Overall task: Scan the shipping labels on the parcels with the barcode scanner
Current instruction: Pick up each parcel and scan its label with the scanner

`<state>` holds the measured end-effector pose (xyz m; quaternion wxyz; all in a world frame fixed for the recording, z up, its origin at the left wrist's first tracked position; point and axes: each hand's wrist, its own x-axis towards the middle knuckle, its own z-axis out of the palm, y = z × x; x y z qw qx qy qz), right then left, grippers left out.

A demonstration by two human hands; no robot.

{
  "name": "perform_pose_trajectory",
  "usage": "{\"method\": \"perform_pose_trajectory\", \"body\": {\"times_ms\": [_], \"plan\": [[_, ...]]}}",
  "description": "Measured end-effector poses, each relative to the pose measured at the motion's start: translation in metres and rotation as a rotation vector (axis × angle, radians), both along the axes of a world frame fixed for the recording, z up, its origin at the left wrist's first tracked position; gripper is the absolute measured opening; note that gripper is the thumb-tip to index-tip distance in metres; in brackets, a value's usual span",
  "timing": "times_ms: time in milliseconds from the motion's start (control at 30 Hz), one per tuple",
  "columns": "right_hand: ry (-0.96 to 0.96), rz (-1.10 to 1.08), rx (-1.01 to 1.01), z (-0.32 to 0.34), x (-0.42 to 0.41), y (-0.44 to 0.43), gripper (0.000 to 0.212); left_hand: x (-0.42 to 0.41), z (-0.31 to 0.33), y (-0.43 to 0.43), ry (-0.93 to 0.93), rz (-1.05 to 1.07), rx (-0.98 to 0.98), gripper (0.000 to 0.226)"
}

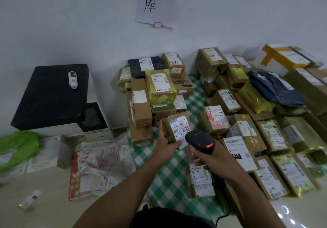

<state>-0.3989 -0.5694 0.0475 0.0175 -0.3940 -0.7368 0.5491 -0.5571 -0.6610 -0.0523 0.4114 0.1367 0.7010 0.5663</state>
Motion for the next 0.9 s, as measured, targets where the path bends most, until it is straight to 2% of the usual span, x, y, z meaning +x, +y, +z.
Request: {"method": "perform_pose_trajectory", "body": {"times_ms": [433, 700, 900], "plan": [[-0.054, 0.018, -0.052, 0.009, 0.007, 0.001, 0.021, 0.004, -0.002, 0.010, 0.010, -0.007, 0.003, 0.115], [-0.025, 0.004, -0.058, 0.006, 0.007, 0.002, 0.024, 0.003, -0.009, 0.007, -0.002, -0.009, 0.022, 0.115], [-0.003, -0.094, -0.038, -0.010, 0.014, 0.008, 0.033, 0.003, -0.030, -0.023, -0.106, 0.015, -0.045, 0.104]]}}
